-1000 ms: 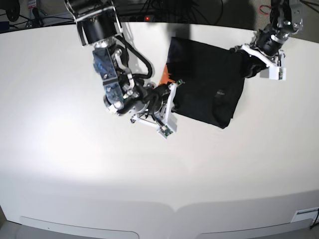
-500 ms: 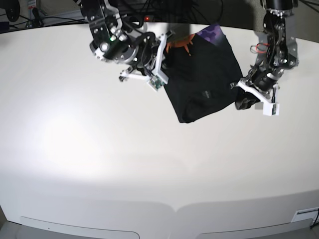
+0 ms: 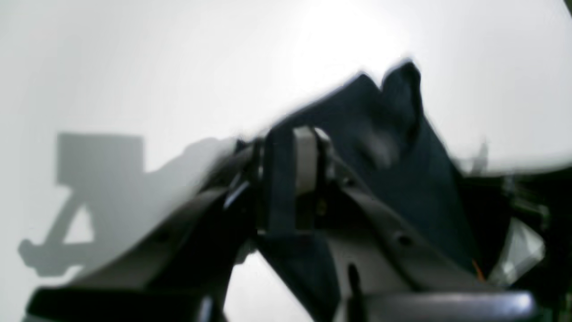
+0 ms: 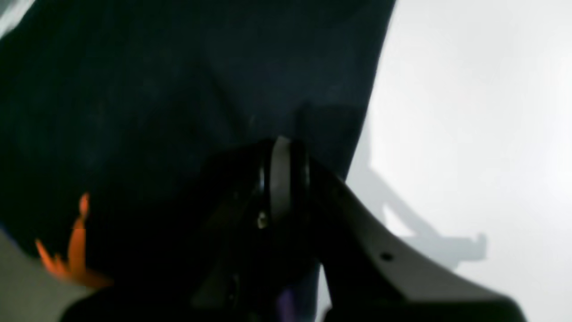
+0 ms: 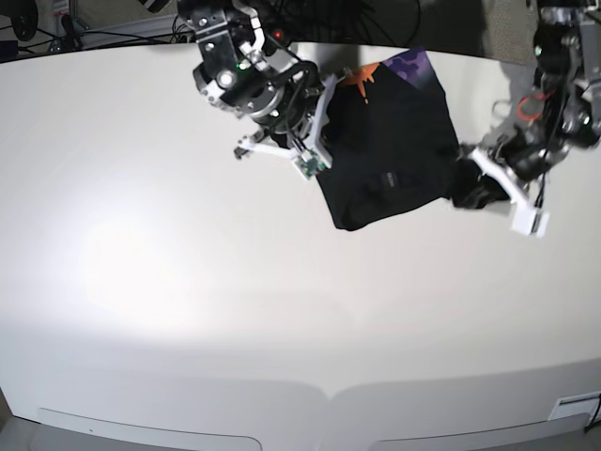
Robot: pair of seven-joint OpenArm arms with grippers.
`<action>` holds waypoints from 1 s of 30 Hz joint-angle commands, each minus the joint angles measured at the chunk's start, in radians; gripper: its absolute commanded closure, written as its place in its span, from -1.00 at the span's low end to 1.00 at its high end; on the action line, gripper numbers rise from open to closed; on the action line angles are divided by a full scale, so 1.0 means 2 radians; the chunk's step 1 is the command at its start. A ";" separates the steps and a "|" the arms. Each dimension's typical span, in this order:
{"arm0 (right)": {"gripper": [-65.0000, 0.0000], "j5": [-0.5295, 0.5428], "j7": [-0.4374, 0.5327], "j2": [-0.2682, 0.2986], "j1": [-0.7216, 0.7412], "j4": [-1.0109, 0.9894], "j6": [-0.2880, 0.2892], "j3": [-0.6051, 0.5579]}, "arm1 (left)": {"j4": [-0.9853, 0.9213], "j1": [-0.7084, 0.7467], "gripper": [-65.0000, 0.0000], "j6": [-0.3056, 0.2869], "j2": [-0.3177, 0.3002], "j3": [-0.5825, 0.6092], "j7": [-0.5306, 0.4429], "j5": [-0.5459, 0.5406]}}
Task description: Fold the T-shirt properly
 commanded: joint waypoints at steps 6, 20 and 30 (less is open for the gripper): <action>1.00 0.001 0.007 -0.010 0.034 0.004 -0.018 0.000 | 0.028 0.105 0.76 -0.005 -0.001 0.000 -0.077 0.006; 1.00 0.003 -0.037 -0.010 0.018 0.004 -0.017 0.000 | -0.106 0.075 0.76 -0.005 0.067 0.000 -0.167 0.144; 1.00 -0.025 -0.013 -0.010 0.017 0.006 -0.018 0.001 | -0.131 -0.001 0.76 -0.019 0.076 -0.001 -0.148 0.151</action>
